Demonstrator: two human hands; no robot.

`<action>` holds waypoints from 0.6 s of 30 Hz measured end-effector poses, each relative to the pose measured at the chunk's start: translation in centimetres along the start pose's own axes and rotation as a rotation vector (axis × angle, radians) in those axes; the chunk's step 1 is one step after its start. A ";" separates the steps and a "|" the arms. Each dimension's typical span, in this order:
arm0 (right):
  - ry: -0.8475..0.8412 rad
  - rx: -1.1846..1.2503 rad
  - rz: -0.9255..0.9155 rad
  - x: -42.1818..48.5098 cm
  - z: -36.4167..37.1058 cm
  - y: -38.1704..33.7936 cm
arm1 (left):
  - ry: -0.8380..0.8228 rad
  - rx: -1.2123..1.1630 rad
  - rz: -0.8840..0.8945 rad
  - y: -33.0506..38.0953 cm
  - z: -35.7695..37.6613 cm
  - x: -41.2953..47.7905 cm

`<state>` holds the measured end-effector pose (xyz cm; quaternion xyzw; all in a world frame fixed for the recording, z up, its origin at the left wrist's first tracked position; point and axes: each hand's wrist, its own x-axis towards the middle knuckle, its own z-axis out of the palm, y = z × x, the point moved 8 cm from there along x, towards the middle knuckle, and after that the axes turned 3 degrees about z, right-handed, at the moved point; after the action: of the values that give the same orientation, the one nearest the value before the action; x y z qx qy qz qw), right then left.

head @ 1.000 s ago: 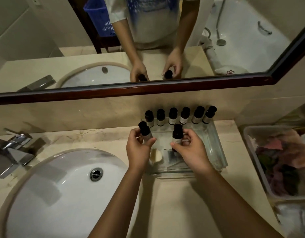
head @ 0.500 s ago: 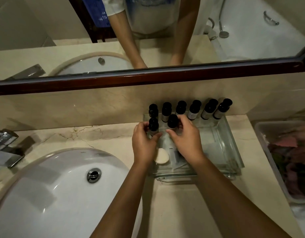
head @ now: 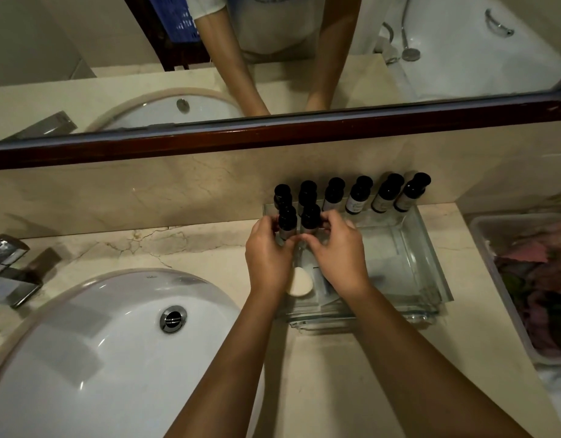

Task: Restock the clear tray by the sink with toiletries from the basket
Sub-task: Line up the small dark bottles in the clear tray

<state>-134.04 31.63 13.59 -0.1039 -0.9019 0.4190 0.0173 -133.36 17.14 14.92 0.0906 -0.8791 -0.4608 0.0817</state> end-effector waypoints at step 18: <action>-0.041 -0.110 -0.011 -0.1 0.5 0.3 | 0.020 0.042 -0.018 0.0 -0.1 -0.2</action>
<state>-133.95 31.43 13.06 -0.0909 -0.9242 0.3708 -0.0045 -133.16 17.11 14.93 0.1045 -0.8869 -0.4421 0.0844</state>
